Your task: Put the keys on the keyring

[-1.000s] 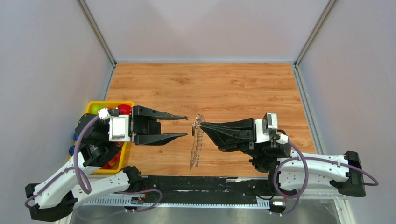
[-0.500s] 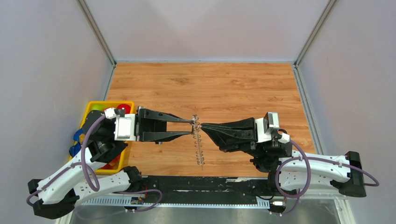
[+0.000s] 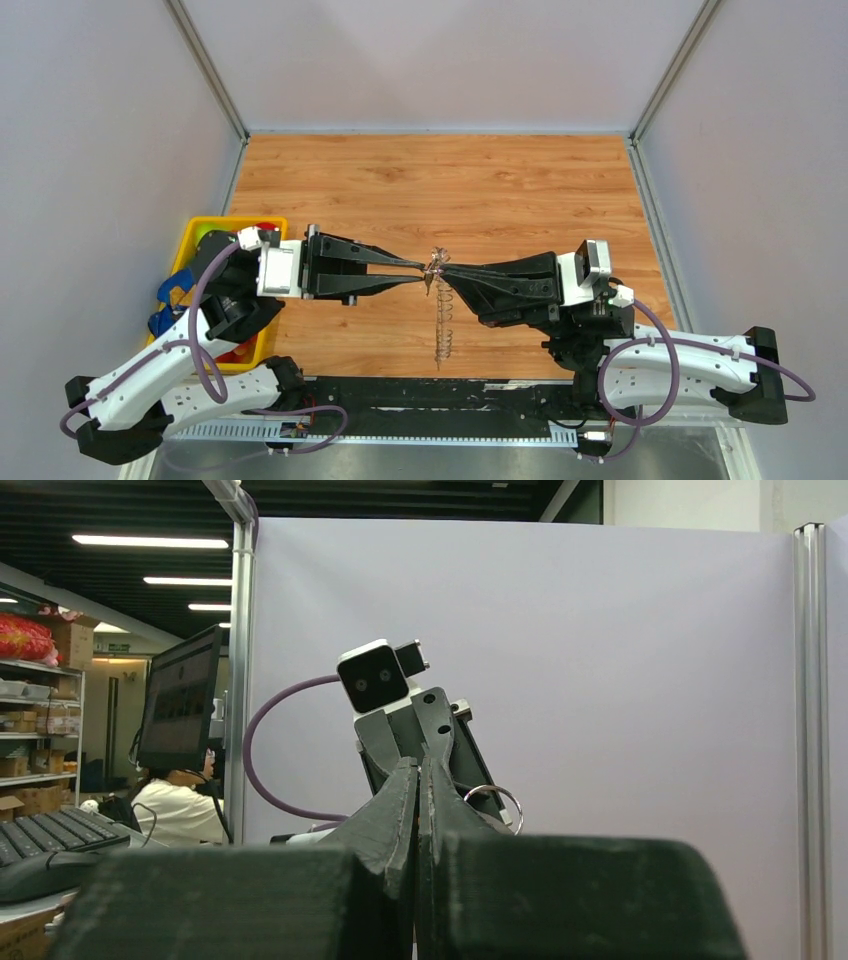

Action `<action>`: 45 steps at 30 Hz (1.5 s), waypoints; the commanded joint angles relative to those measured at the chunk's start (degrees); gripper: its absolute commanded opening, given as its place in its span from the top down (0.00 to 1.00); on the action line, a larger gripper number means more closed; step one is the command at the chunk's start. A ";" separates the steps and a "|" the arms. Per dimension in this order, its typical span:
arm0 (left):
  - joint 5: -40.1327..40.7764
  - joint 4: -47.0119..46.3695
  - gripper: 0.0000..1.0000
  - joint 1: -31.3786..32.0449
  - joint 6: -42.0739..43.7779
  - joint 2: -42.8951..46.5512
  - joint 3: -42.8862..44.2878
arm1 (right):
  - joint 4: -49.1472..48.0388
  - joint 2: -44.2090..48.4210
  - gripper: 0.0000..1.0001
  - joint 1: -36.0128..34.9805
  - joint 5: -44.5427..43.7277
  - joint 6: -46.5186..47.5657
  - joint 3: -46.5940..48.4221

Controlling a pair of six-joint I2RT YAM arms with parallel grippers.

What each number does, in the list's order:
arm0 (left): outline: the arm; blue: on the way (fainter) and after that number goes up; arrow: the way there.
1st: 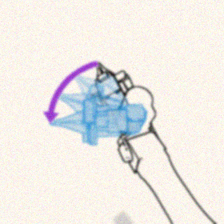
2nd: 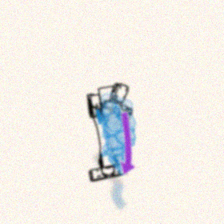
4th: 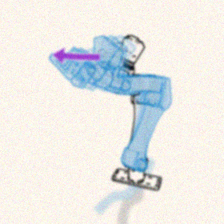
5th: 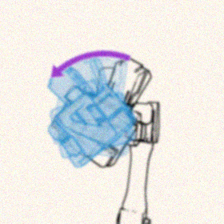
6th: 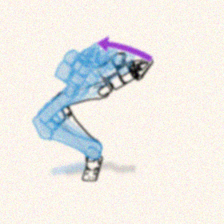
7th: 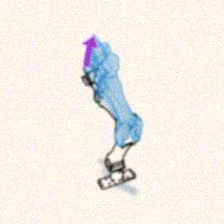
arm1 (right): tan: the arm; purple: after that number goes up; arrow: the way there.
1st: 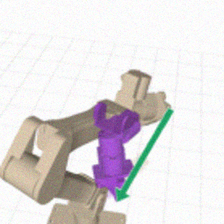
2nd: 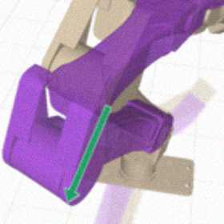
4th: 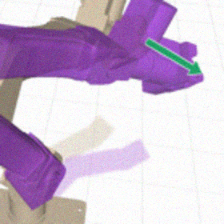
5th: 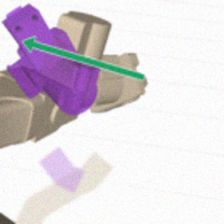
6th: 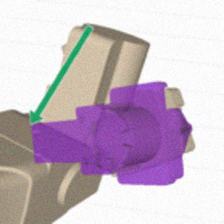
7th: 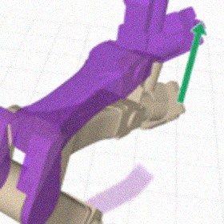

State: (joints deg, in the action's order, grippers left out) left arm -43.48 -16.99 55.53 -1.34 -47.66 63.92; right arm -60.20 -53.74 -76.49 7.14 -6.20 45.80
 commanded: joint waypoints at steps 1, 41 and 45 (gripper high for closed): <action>-1.12 -3.61 0.76 0.17 -0.85 0.56 0.37 | -1.23 0.49 1.00 -0.33 0.41 -1.81 1.57; -1.18 0.92 0.60 0.18 2.93 3.16 -0.10 | 0.77 -1.25 1.00 -0.38 2.25 -3.04 3.64; -1.07 1.40 0.60 0.13 3.24 3.42 -0.02 | 0.79 -1.20 1.00 -0.41 2.31 -3.19 3.51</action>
State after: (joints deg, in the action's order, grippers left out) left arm -44.49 -15.94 55.53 0.30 -44.47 63.81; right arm -57.60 -55.35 -76.49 8.69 -7.81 46.59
